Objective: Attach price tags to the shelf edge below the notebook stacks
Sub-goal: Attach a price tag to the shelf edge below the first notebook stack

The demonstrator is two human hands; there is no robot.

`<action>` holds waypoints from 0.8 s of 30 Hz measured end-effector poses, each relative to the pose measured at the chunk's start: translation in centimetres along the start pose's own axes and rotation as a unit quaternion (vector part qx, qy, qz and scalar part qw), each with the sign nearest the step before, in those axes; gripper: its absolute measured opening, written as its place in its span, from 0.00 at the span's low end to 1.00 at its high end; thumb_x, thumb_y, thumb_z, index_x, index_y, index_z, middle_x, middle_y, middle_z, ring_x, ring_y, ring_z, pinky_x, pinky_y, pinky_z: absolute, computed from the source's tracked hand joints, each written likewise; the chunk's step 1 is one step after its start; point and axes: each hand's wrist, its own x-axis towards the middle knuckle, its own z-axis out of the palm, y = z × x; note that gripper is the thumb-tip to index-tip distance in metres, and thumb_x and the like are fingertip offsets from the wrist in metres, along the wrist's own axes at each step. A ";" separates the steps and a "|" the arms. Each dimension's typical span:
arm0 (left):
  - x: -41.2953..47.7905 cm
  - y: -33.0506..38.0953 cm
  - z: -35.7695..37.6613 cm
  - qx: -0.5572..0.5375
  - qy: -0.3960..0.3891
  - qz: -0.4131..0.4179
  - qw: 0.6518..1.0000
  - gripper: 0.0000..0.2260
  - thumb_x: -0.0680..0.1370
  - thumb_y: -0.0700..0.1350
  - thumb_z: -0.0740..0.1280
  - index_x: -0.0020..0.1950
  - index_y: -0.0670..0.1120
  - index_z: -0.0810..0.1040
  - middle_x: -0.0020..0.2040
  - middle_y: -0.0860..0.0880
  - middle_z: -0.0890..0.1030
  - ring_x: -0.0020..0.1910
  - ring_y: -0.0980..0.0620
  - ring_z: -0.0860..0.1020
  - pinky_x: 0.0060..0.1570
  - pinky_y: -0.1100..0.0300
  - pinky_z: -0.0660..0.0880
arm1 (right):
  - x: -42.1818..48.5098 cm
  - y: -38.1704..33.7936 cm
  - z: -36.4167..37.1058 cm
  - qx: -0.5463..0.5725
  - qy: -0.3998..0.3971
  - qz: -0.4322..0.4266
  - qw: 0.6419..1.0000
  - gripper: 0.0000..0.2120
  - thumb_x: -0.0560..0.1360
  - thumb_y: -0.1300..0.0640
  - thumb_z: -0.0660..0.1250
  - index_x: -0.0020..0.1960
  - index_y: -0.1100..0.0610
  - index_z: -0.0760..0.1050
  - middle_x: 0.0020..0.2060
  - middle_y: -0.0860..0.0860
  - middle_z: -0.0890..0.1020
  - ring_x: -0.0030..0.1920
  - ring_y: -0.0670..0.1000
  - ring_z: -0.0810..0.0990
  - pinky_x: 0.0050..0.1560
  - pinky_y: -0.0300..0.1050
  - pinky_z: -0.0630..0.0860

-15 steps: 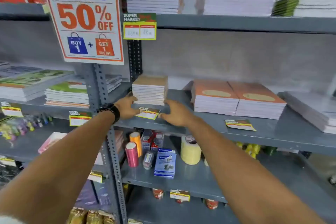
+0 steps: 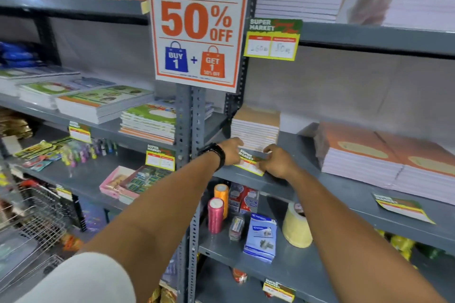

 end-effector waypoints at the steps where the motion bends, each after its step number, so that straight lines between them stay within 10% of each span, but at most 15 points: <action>1: 0.0 -0.2 -0.2 -0.038 0.000 -0.014 0.999 0.28 0.72 0.41 0.72 0.69 0.48 0.66 0.60 0.43 0.76 0.54 0.45 0.77 0.55 0.54 0.76 | 0.2 -0.2 0.0 0.022 0.009 0.002 1.000 0.23 0.68 0.56 0.76 0.60 0.58 0.73 0.48 0.55 0.82 0.45 0.54 0.79 0.38 0.42 0.73; 5: -0.7 -0.2 -0.3 -0.121 0.038 0.027 0.992 0.18 0.73 0.42 0.72 0.61 0.43 0.75 0.47 0.48 0.78 0.44 0.53 0.77 0.40 0.65 0.76 | 0.2 -0.8 -0.2 0.140 0.043 -0.001 0.989 0.10 0.70 0.66 0.72 0.51 0.59 0.80 0.37 0.51 0.81 0.41 0.51 0.80 0.42 0.42 0.76; 10: -2.7 -1.6 0.6 -0.172 0.079 0.092 0.978 0.03 0.76 0.42 0.69 0.47 0.42 0.78 0.33 0.49 0.74 0.36 0.50 0.74 0.39 0.53 0.75 | -1.8 -1.0 -0.2 0.130 0.027 -0.067 0.989 0.12 0.68 0.65 0.74 0.50 0.56 0.82 0.44 0.51 0.83 0.46 0.49 0.80 0.50 0.44 0.77; 24: -7.1 -5.7 5.0 -0.094 0.199 0.101 0.970 0.03 0.72 0.48 0.72 0.42 0.53 0.79 0.37 0.54 0.80 0.37 0.55 0.78 0.41 0.56 0.76 | -5.7 0.0 4.1 -0.037 0.046 -0.153 0.986 0.07 0.74 0.55 0.70 0.51 0.51 0.84 0.42 0.50 0.81 0.42 0.49 0.79 0.44 0.47 0.77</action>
